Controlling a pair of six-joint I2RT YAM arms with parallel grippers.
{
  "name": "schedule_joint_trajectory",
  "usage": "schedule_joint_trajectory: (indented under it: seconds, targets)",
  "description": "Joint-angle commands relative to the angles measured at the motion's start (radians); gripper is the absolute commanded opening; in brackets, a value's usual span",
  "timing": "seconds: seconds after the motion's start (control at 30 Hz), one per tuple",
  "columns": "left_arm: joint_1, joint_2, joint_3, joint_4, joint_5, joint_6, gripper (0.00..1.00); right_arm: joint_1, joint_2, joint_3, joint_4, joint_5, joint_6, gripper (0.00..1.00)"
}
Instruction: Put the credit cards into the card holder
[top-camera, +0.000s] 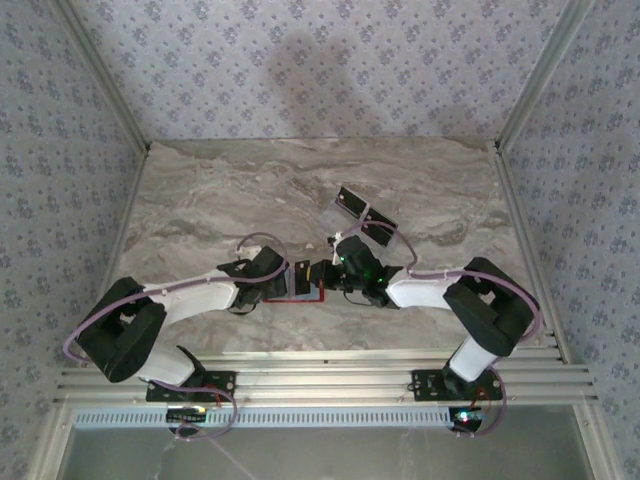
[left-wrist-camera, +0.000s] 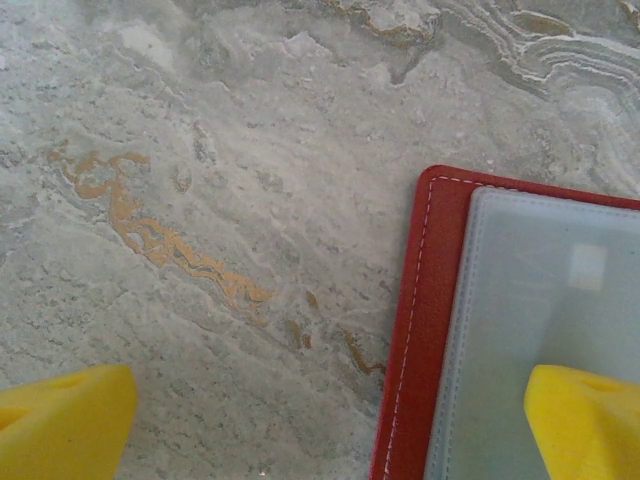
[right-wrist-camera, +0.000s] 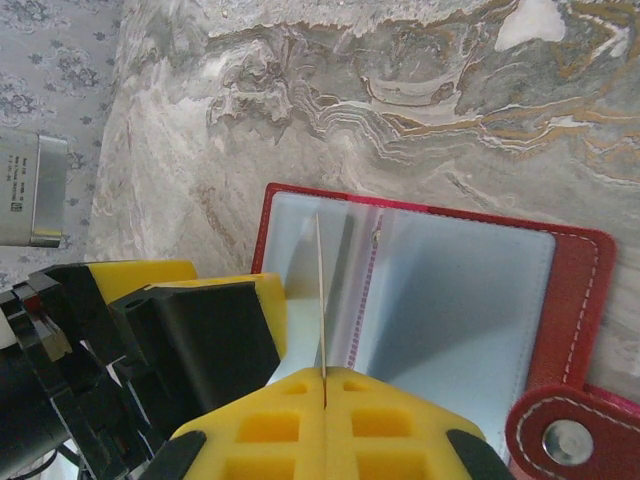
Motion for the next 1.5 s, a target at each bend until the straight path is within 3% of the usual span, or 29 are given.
schedule_joint_trajectory:
  seconds: [0.0,1.47]
  targets:
    - [0.008,0.012,-0.013,-0.074,-0.023,-0.011,1.00,0.006,0.025,-0.016,0.059,-0.013,0.028,0.00]
    - [0.007,-0.018,-0.030,-0.099,-0.039,-0.044,1.00,-0.003,0.169,-0.049,0.278,-0.066,0.172,0.00]
